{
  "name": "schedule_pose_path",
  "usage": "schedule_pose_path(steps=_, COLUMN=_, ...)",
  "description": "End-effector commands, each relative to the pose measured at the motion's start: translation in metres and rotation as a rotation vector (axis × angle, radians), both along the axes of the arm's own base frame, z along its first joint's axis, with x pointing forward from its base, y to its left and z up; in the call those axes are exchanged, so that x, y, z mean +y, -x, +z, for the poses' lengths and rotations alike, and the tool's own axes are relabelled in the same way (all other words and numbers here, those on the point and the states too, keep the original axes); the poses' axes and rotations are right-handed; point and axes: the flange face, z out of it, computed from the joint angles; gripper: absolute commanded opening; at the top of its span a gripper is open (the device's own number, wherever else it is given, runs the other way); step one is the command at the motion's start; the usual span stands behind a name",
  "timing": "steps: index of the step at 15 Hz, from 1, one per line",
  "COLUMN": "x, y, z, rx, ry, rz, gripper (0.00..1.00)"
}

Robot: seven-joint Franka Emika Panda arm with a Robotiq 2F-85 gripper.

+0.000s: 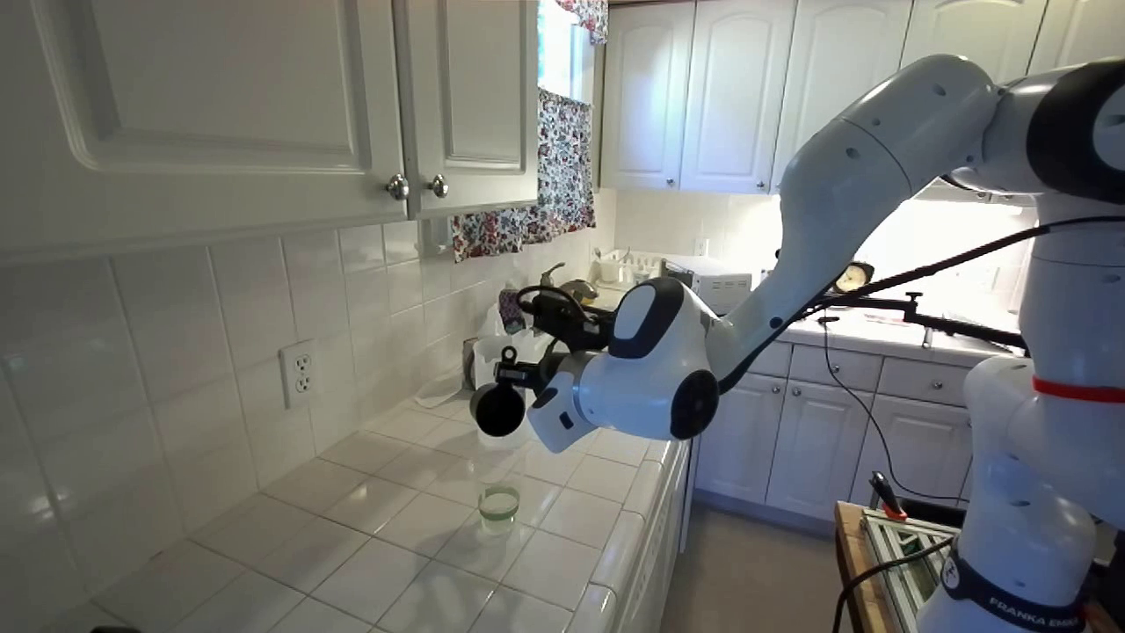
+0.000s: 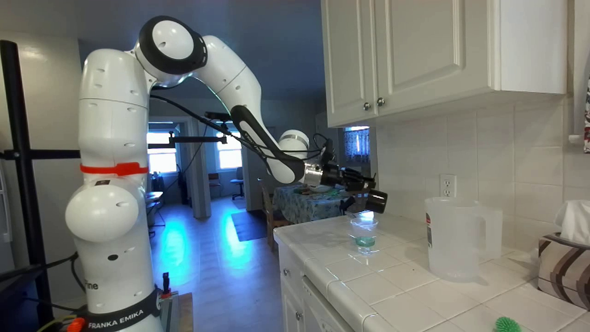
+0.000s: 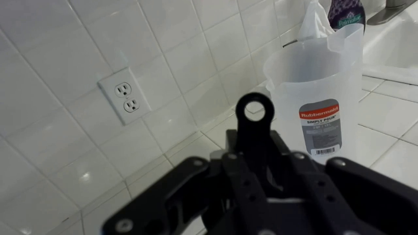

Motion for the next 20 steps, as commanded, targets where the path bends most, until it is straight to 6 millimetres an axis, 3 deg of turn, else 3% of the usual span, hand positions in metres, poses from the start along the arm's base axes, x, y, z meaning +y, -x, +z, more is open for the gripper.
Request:
schedule_pose_path(steps=1, x=-0.015, y=0.002, z=0.020, rx=0.021, ry=-0.105, rz=-0.011, gripper=0.06)
schedule_pose_path(steps=9, x=-0.056, y=0.010, z=0.050, rx=0.075, ry=-0.393, rz=-0.046, gripper=0.06)
schedule_pose_path(steps=18, x=-0.094, y=0.024, z=0.049, rx=0.157, ry=-0.776, rz=-0.110, gripper=0.06)
schedule_pose_path(steps=19, x=-0.085, y=0.017, z=0.051, rx=0.140, ry=-0.726, rz=-0.104, gripper=0.25)
schedule_pose_path(steps=20, x=-0.086, y=0.018, z=0.051, rx=0.140, ry=-0.730, rz=-0.104, gripper=0.25)
